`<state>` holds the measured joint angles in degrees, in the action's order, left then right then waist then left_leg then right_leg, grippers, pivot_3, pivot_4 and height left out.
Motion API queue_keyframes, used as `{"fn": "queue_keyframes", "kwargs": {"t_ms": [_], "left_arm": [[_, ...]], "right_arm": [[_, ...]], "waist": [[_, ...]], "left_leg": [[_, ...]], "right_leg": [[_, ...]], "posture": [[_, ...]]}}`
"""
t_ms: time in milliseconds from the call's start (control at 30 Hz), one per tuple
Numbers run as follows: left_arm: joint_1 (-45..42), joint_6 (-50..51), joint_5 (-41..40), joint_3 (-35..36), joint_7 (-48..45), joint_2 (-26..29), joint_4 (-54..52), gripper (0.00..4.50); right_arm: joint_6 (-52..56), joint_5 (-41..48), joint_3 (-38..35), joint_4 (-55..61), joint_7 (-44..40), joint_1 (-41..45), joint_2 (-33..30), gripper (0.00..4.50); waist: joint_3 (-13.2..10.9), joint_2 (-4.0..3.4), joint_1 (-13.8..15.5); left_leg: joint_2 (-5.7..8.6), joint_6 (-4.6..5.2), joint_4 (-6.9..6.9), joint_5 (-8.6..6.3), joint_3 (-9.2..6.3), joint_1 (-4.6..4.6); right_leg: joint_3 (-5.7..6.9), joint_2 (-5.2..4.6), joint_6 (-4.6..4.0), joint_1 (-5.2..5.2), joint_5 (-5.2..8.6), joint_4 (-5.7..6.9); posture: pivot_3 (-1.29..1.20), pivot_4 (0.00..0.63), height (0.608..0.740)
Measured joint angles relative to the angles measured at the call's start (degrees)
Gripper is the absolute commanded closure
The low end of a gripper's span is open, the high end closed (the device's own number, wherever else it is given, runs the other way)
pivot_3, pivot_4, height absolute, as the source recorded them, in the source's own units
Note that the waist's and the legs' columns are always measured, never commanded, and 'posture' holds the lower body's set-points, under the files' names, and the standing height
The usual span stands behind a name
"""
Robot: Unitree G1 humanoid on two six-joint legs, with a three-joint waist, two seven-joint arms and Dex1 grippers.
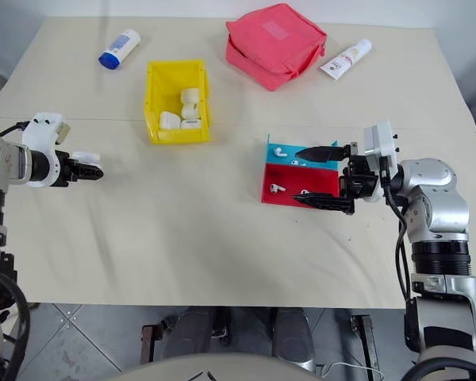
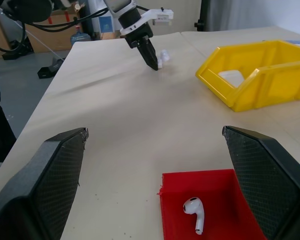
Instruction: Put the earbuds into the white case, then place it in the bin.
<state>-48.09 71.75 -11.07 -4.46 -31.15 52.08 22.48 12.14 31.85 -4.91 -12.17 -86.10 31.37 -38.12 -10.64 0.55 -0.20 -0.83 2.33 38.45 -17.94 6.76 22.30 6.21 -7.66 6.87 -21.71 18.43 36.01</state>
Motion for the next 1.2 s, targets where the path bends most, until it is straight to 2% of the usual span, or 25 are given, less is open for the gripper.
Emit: {"fn": "queue_keyframes", "kwargs": {"t_ms": [167,267,467,533,767,900,1033,1200], "left_arm": [[9.74,-15.56,-2.53,9.44,-1.9,-0.91,-15.59,1.73],[14.59,-26.33,-6.07,14.73,-5.3,-4.86,-23.56,1.73],[14.53,-47.66,-9.32,15.71,-12.6,-12.95,-26.25,1.73],[14.28,-53.99,-12.27,15.32,-16.34,-17.63,-26.72,1.73],[12.09,-62.57,-16.64,12.26,-24.56,-25.17,-24.22,1.73],[12.29,-65.19,-16.7,10.56,-26.25,-27.85,-23.3,1.73],[15.7,-66.24,-16.73,9.0,-27.81,-29.29,-23.24,1.73],[20.01,-67.31,-16.59,5.94,-28.74,-31.45,-24.12,1.73]], "right_arm": [[-0.36,0.02,-0.15,0.02,0.67,-0.18,-0.02,0.0],[-0.42,0.02,-0.19,0.09,0.86,-0.35,-0.06,0.0],[-0.75,-0.24,-0.2,-2.72,0.66,2.02,-0.45,0.0],[-0.96,-0.36,-0.22,-3.6,0.6,2.89,-0.54,0.0],[-2.32,-0.44,-0.24,-3.46,0.73,2.98,-0.47,0.0],[-1.85,0.23,-1.06,1.82,2.68,-1.62,-0.46,0.0],[0.55,1.47,-2.41,7.32,5.35,-6.47,-0.81,0.0],[4.16,1.28,-2.58,13.29,8.46,-10.82,-4.33,0.0]], "waist": [[-0.03,0.05,-0.01],[-0.03,0.05,0.08],[-0.04,0.06,0.13],[-0.03,0.06,0.13],[-0.03,0.06,0.16],[-0.03,0.06,0.2],[-0.04,0.06,0.23],[-0.03,0.06,0.32]], "left_leg": [[-0.02,-0.01,0.05,-0.02,-0.09,0.1],[-0.01,0.0,0.1,-0.02,-0.1,0.11],[-0.02,0.02,0.33,-0.03,-0.09,0.12],[-0.04,0.03,0.31,-0.04,-0.08,0.11],[-0.05,0.06,0.39,-0.05,-0.06,0.11],[-0.04,0.14,0.41,-0.1,-0.07,0.12],[-0.04,0.18,0.46,-0.12,-0.08,0.14],[-0.05,0.19,0.51,-0.13,-0.14,0.13]], "right_leg": [[-0.09,-0.06,0.0,-0.02,0.0,-0.06],[-0.06,-0.08,0.0,0.01,0.0,-0.06],[0.05,-0.04,0.04,0.09,-0.03,-0.03],[0.12,-0.04,0.04,0.09,-0.03,-0.03],[0.43,0.0,0.05,0.09,-0.03,-0.01],[0.44,-0.01,0.06,0.12,-0.03,-0.02],[0.45,-0.02,0.09,0.15,-0.05,-0.04],[0.44,-0.05,0.09,0.2,-0.05,-0.06]], "posture": [[0.0,0.15,0.74],[0.0,0.15,0.74],[0.0,0.15,0.74],[0.0,0.15,0.74],[0.0,0.15,0.74],[0.0,0.15,0.74],[0.0,0.15,0.74],[0.0,0.15,0.74]]}}
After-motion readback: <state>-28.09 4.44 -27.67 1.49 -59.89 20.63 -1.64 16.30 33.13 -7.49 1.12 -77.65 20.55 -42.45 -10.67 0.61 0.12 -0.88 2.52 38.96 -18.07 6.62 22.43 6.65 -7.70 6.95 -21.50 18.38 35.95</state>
